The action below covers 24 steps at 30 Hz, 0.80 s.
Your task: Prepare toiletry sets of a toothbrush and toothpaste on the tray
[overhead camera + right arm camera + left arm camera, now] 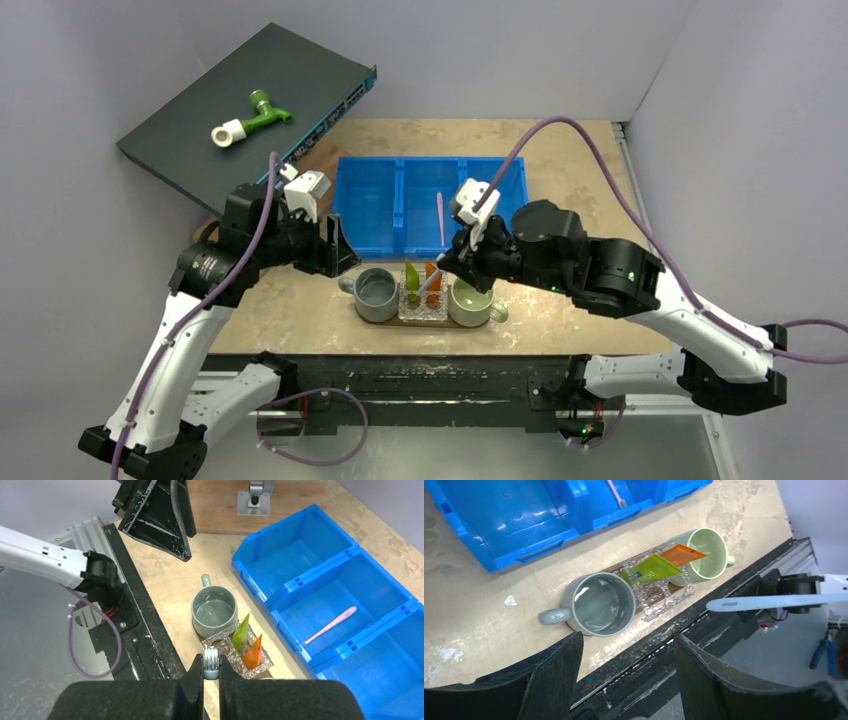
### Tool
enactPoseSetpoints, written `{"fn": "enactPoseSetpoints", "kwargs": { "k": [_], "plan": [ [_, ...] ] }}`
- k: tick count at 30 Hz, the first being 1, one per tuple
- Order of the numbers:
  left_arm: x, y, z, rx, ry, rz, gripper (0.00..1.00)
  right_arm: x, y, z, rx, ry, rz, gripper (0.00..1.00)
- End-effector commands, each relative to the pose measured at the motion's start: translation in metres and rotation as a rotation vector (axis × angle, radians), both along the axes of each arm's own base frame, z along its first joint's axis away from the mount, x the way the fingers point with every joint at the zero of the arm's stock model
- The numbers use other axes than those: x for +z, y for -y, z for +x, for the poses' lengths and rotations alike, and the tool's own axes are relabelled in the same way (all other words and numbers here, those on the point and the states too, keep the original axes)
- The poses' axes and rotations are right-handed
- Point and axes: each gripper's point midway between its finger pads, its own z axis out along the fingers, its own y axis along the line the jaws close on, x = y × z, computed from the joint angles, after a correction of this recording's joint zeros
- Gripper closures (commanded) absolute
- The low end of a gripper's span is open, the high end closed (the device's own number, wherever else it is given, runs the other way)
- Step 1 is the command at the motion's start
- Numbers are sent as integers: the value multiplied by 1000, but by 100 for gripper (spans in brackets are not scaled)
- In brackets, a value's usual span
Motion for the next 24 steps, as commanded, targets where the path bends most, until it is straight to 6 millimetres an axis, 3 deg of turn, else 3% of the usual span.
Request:
{"fn": "enactPoseSetpoints", "kwargs": {
  "k": [1, 13, 24],
  "plan": [
    [-3, -13, 14, 75, 65, 46, 34, -1, 5, 14, -178, 5, -28, 100],
    [-30, -33, 31, 214, 153, 85, 34, -39, -3, 8, -294, -3, -97, 100],
    [-48, -35, 32, 206, 146, 115, 34, -71, -15, 1, -364, 40, -128, 100]
  ]
}}
